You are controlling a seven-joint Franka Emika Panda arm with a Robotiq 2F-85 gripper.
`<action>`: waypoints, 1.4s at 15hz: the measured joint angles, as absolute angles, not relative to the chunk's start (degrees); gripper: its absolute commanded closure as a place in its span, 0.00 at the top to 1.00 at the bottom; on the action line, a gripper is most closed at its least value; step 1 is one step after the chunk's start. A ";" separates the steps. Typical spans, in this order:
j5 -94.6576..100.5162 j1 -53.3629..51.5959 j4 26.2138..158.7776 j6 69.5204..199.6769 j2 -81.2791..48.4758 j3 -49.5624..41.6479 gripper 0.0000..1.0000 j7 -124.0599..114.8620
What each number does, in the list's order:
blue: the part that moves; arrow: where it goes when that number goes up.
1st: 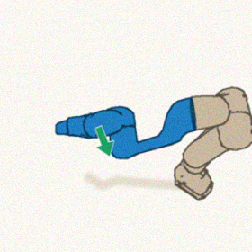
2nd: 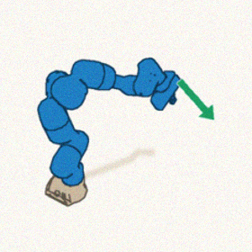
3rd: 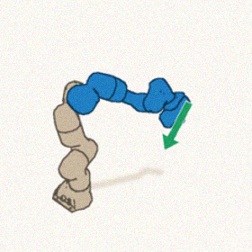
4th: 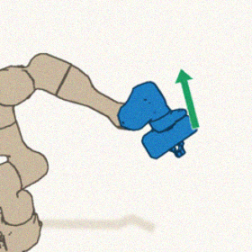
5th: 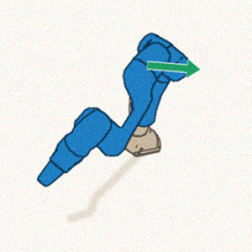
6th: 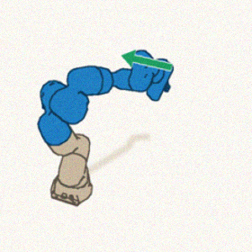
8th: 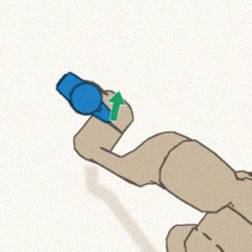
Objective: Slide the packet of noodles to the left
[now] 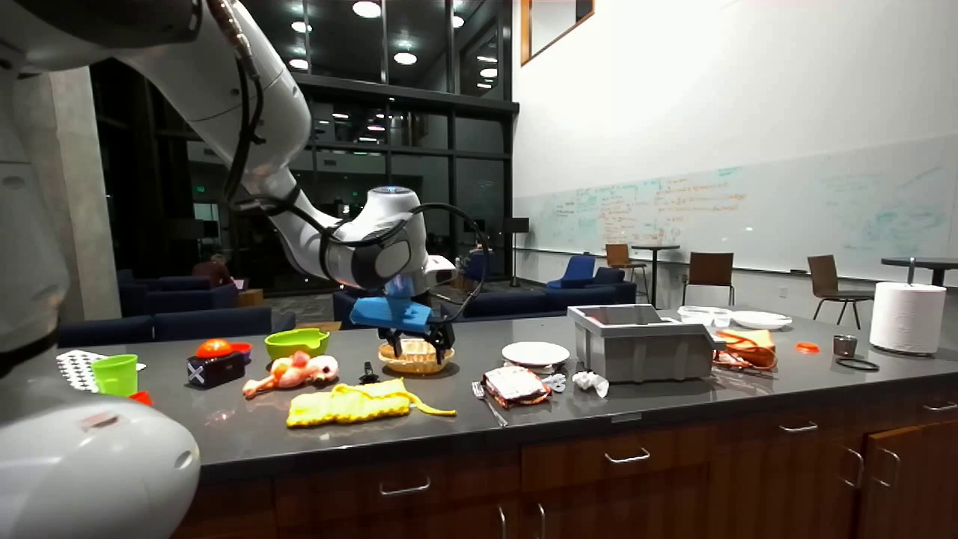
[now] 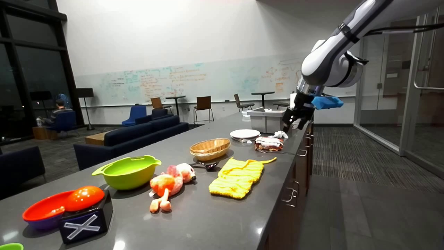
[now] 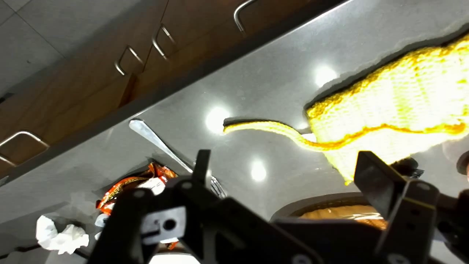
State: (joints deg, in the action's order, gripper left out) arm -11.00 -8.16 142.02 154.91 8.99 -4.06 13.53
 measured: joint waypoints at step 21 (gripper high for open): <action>-10.60 1.95 117.86 145.84 -15.17 -0.15 1.00 30.00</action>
State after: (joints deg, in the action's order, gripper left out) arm -10.60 1.95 117.86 145.84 -15.17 -0.15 30.00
